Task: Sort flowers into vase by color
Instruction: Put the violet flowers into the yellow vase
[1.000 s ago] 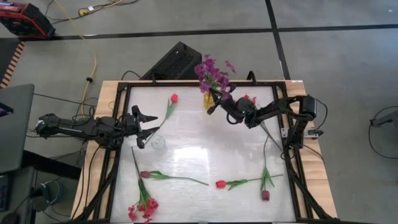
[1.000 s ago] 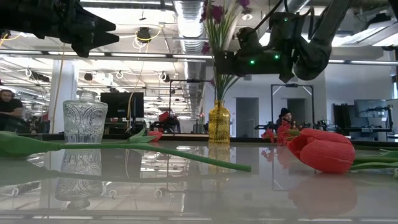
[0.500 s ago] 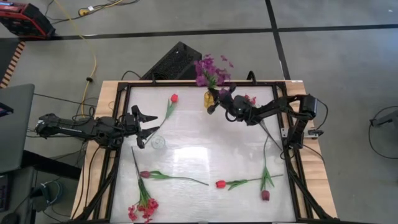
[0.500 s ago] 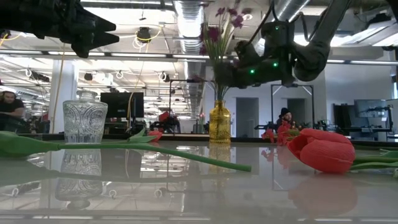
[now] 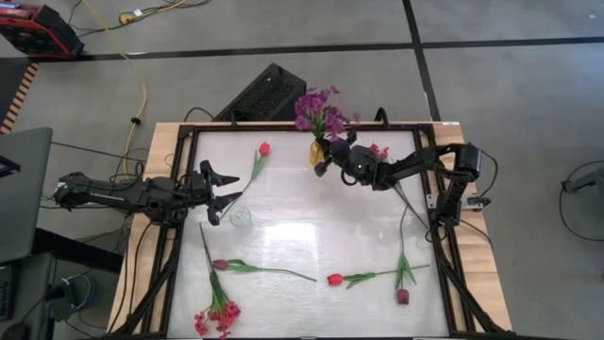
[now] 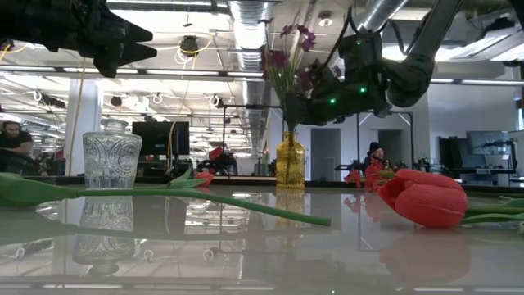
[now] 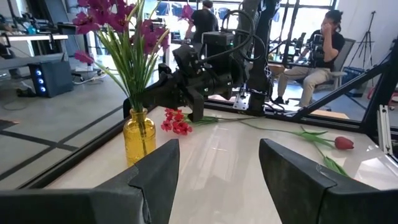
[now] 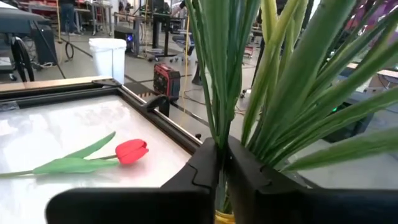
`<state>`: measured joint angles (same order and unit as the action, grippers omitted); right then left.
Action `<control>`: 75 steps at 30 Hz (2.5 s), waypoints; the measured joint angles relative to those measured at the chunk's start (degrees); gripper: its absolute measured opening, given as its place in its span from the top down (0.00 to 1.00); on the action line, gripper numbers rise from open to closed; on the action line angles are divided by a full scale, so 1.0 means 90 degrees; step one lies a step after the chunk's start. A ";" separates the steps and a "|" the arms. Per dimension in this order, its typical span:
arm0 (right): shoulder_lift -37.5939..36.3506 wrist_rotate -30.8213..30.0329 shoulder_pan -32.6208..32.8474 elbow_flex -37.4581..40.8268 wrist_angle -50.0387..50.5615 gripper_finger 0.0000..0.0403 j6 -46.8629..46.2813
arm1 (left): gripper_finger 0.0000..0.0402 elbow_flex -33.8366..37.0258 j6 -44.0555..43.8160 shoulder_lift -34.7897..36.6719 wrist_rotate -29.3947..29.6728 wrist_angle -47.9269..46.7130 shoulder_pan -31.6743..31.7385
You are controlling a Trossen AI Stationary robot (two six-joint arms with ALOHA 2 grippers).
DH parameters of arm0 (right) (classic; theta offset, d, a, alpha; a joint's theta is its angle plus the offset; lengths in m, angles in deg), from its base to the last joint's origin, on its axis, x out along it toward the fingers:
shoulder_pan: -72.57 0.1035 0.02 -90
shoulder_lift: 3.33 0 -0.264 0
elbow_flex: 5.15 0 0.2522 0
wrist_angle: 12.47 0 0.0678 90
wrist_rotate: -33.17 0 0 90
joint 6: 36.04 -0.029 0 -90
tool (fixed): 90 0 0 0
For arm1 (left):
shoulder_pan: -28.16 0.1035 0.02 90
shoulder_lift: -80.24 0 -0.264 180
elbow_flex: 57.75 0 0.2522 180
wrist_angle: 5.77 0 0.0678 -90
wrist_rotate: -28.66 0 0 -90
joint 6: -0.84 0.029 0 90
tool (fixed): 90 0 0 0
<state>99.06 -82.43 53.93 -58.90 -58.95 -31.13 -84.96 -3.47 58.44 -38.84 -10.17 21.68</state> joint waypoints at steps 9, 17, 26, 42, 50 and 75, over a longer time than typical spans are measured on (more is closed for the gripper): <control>-0.0433 0.0022 0.0071 0.0000 0.1176 0.77 -0.0435 | 0.48 0.0000 -0.0002 0.0000 -0.0005 -0.0005 0.0000; -0.1474 0.0497 0.0005 -0.0008 0.3063 0.54 -0.0665 | 0.48 0.0000 0.0027 0.0000 -0.0010 -0.0005 0.0000; -0.2441 0.1480 -0.0129 -0.0849 0.6135 0.35 -0.0669 | 0.48 0.0000 -0.0022 0.0000 -0.0137 -0.0019 -0.0002; -0.3305 0.2567 0.1019 -0.1860 1.1568 0.35 -0.1847 | 0.48 0.0005 -0.0600 0.0000 -0.0129 -0.0976 -0.0002; -0.3116 0.1437 0.1826 -0.1324 0.8808 0.39 -0.1552 | 0.48 0.0005 -0.0544 0.0000 -0.0112 -0.0962 -0.0002; -0.0387 -0.1668 0.1180 -0.1732 0.1867 0.96 0.2175 | 0.48 0.0005 -0.0713 0.0002 -0.0063 -0.0957 -0.0002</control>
<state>95.58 -97.44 64.55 -74.49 -42.15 -11.56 -84.92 -9.89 58.45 -39.41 -18.78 21.66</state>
